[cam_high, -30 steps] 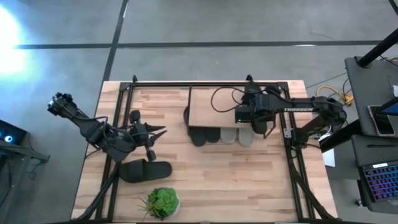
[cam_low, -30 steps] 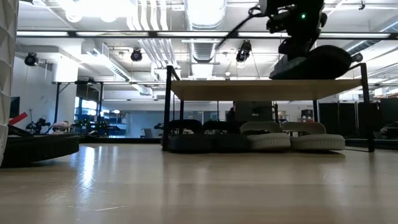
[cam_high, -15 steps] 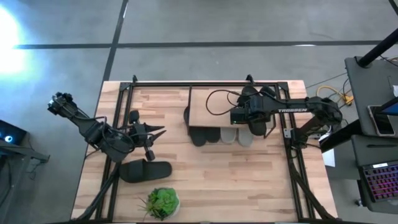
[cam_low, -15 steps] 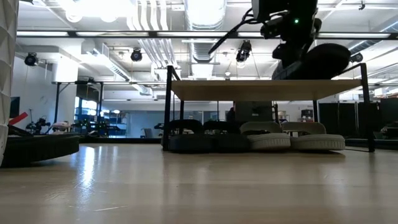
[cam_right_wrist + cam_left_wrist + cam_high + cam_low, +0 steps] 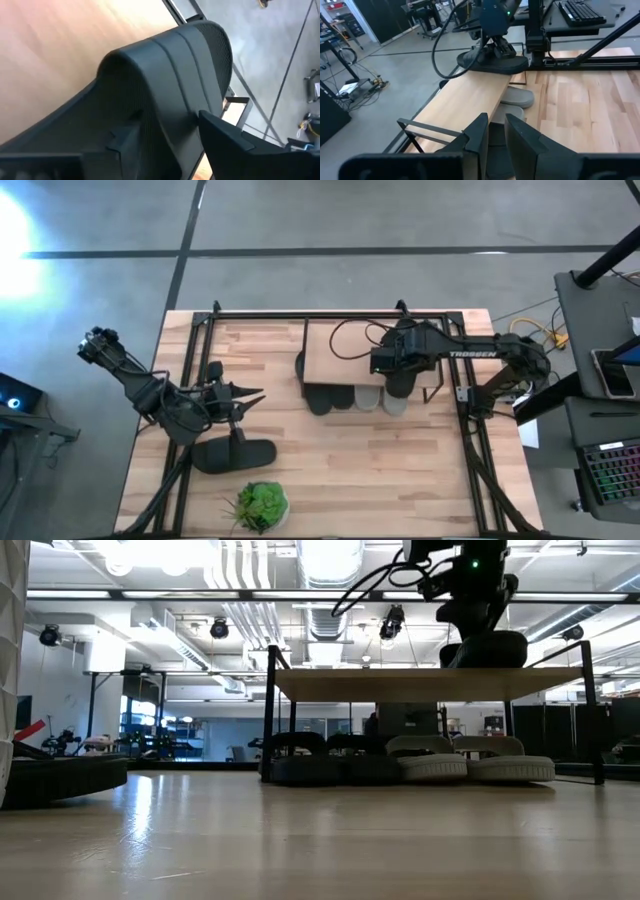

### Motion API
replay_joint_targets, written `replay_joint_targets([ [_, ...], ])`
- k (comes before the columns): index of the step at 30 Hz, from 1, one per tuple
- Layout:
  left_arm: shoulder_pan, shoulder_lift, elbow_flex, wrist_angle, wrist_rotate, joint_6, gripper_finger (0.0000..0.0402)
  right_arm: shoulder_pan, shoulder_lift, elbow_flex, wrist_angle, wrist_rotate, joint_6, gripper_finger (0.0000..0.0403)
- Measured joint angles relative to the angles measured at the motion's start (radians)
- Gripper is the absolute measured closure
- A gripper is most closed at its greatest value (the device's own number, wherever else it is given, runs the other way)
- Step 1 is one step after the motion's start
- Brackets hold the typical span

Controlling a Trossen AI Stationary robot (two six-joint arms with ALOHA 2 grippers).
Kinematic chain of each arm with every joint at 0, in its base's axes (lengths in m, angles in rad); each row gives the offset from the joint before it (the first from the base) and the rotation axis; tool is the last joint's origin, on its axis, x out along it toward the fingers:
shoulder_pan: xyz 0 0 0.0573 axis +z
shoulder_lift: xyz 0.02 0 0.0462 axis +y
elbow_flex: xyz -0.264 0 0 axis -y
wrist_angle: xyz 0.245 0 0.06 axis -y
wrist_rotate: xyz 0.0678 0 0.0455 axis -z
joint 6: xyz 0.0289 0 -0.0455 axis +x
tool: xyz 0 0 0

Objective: Pick and place slides into the shelf
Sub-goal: Put the black slipper on the shelf

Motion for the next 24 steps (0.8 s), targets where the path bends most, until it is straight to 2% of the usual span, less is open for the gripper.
replay_joint_targets([
  [6,-0.003,0.000,0.000,0.000,0.000,0.000,0.0352,0.010,0.000,0.043,-0.051,0.008,-0.020,0.0218],
  [12,-0.003,0.000,0.000,0.000,-0.003,0.001,0.0352,0.013,0.001,0.052,-0.050,0.085,-0.148,0.0218],
  [19,-0.003,0.000,0.000,0.002,-0.004,0.000,0.0352,0.021,0.009,0.049,-0.037,0.072,-0.155,0.0218],
  [24,-0.003,0.000,0.000,0.009,-0.006,0.000,0.0352,0.065,0.008,0.065,-0.036,0.036,-0.142,0.0218],
])
